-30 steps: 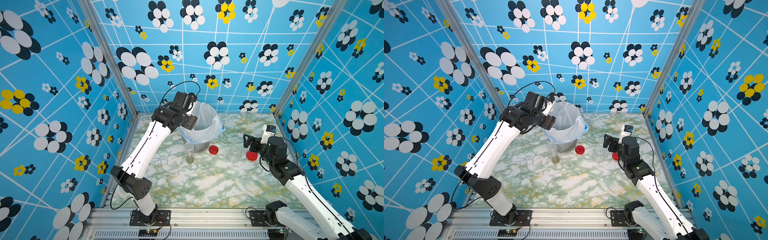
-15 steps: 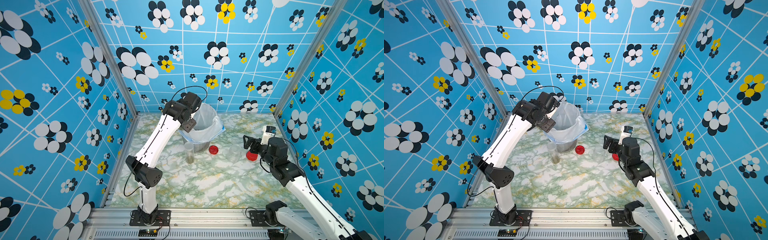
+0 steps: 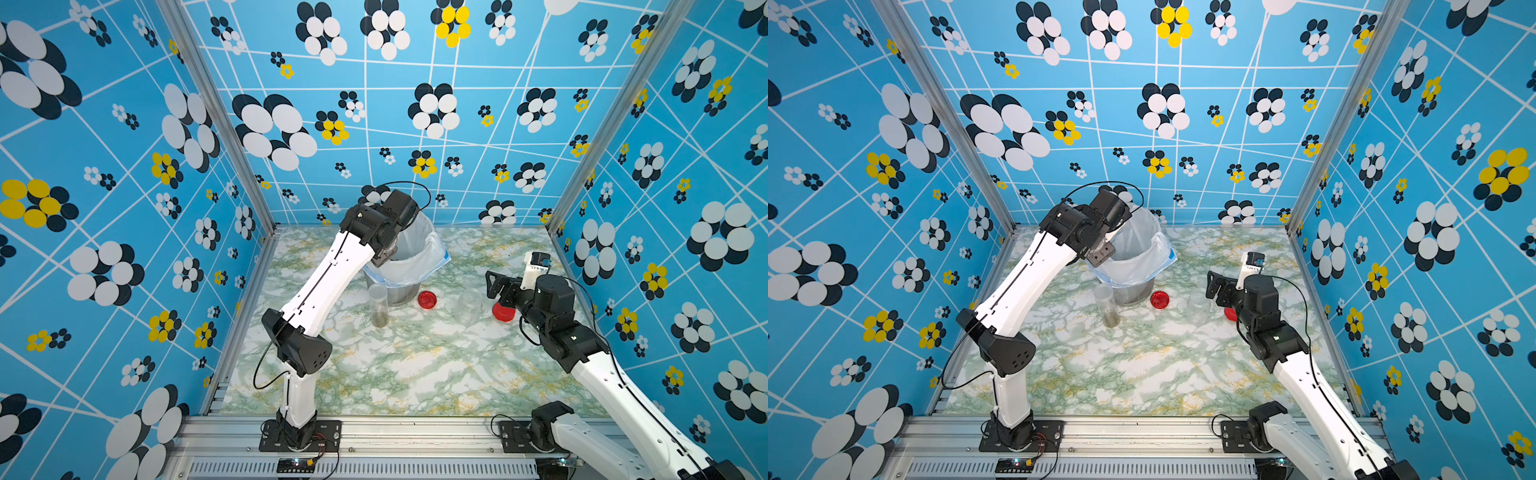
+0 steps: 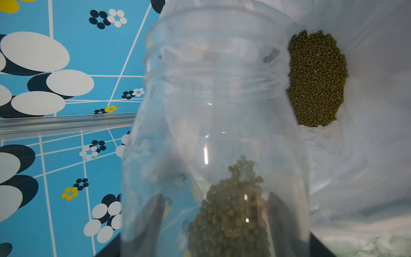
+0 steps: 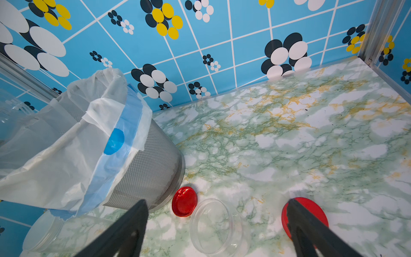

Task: Empty moldy mung beans from jars
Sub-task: Pour the moldy mung beans from the jar into the trash bin.

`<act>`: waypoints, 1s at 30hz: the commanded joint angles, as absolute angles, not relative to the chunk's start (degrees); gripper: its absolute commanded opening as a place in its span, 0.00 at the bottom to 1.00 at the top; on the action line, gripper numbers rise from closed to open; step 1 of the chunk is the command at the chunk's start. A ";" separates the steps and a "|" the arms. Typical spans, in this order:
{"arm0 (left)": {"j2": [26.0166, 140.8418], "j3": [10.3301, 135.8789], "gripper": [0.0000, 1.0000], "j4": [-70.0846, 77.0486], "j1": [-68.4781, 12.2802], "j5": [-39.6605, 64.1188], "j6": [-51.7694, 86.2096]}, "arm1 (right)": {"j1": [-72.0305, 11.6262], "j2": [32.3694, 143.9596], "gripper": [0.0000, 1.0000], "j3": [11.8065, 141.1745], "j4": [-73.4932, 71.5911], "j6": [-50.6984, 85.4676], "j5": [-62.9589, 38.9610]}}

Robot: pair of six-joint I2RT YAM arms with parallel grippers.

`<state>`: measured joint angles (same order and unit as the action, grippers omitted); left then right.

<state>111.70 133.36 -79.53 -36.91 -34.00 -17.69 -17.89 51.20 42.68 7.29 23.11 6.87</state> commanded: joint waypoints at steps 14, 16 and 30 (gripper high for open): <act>114.26 130.05 0.65 -79.12 -40.32 -48.94 -26.28 | -18.28 48.91 0.99 41.79 10.63 22.76 6.21; 114.42 128.68 0.65 -78.23 -40.84 -51.53 -27.52 | -18.28 48.89 0.99 41.62 10.59 22.85 6.11; 114.10 128.01 0.65 -72.92 -42.70 -56.41 -33.33 | -18.28 48.72 0.99 41.30 10.20 22.94 5.80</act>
<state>113.93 127.98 -74.43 -42.09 -54.11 -31.22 -17.89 49.54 42.35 9.80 23.11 6.68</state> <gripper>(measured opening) 0.746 0.991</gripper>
